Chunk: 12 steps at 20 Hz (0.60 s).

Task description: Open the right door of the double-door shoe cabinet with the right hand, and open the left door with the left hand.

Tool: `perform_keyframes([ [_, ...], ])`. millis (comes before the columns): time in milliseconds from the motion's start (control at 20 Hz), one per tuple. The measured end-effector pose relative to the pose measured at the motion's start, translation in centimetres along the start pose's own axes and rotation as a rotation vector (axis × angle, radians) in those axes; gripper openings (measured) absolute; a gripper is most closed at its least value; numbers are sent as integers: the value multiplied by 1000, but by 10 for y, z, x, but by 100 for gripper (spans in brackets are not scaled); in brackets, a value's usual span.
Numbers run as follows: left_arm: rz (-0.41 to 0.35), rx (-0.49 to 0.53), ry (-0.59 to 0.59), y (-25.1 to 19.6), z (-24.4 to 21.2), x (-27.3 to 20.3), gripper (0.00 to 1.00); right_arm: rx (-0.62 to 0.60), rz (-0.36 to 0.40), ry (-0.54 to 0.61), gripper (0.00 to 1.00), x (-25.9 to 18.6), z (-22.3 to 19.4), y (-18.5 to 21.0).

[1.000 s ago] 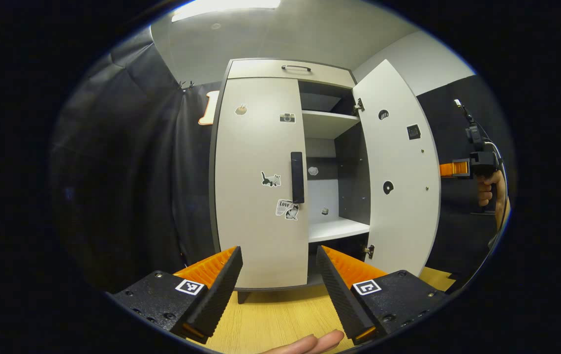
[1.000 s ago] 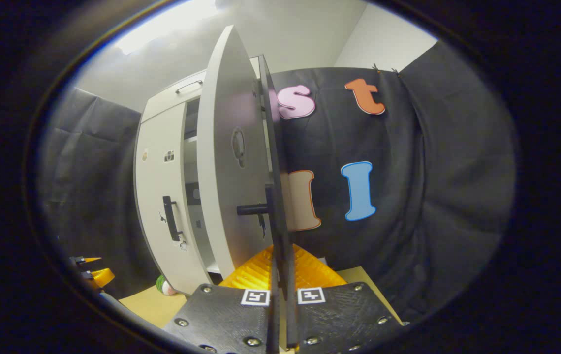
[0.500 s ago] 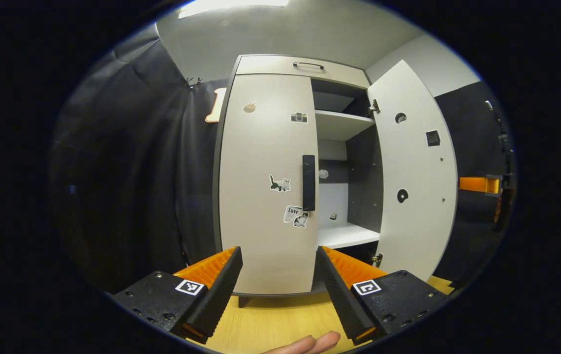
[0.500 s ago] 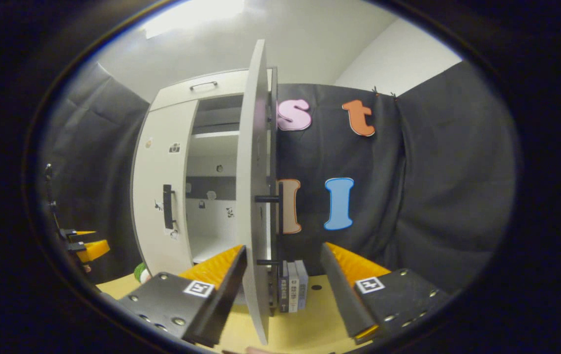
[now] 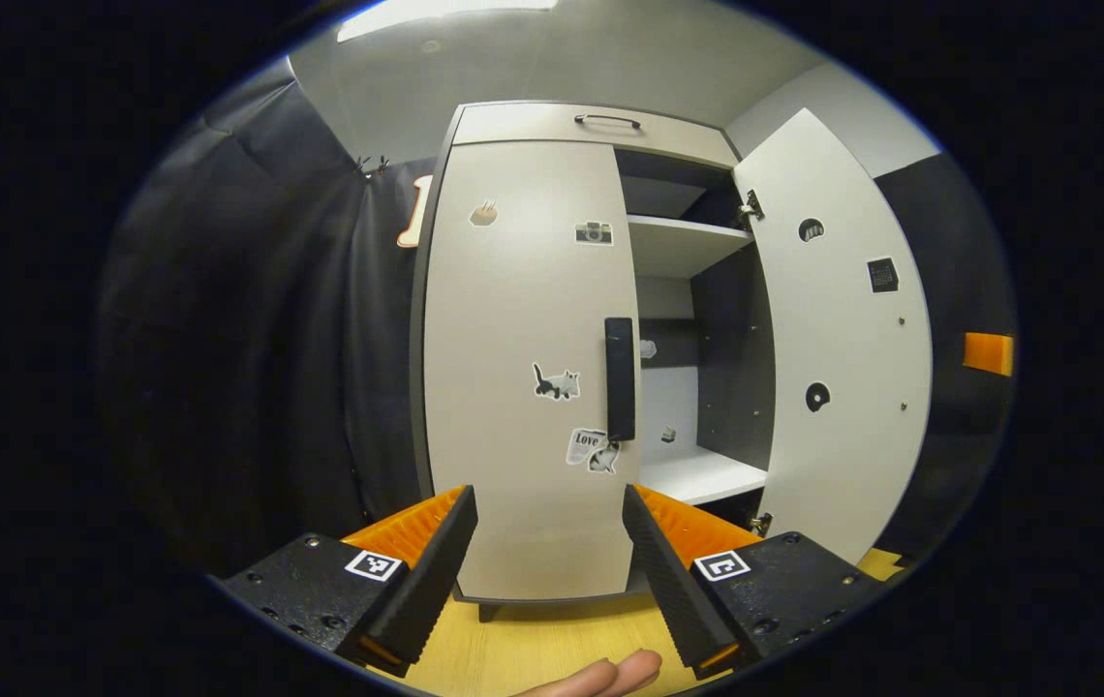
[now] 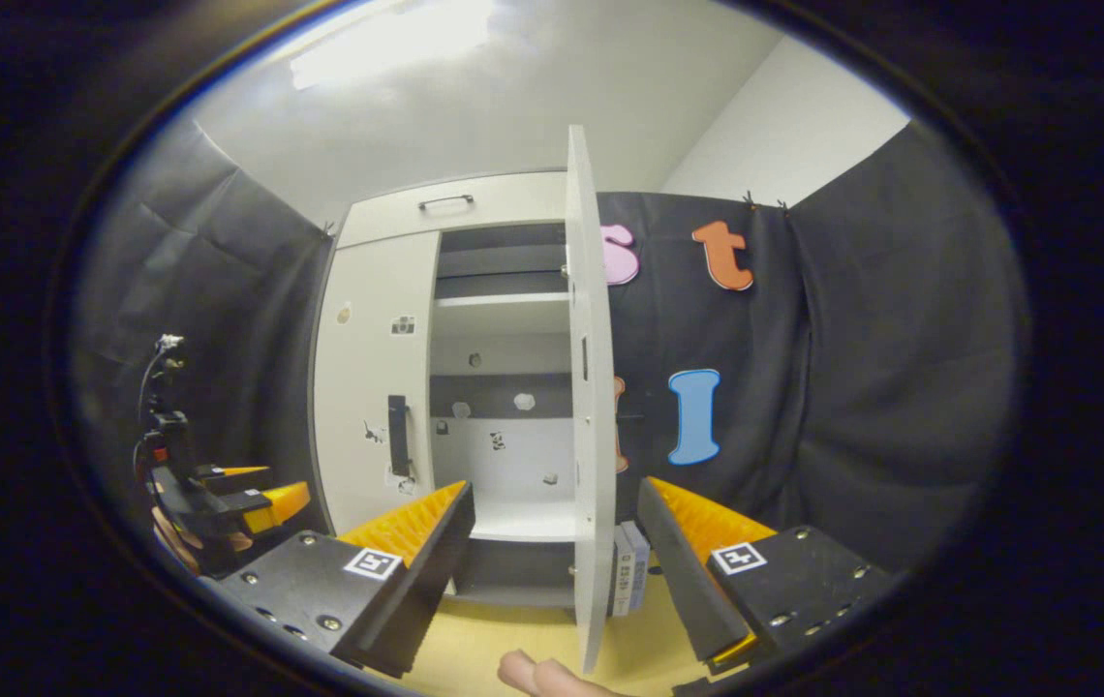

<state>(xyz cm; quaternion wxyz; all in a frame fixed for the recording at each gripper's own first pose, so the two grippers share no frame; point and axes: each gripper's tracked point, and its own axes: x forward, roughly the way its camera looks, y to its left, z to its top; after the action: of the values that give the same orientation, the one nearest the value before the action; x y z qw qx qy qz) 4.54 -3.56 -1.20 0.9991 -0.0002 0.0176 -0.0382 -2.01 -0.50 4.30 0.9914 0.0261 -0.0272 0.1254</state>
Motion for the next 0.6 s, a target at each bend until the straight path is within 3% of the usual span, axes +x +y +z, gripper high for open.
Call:
perform_keyframes([
  [300, 5, -14, 1, -6, 18, 46, 94, 4, -54, 25, 100, -9, -3, 17],
  [600, -17, -50, -21, -21, 27, 106, 94, -21, -29, 5, 98, -16, -2, 29],
])
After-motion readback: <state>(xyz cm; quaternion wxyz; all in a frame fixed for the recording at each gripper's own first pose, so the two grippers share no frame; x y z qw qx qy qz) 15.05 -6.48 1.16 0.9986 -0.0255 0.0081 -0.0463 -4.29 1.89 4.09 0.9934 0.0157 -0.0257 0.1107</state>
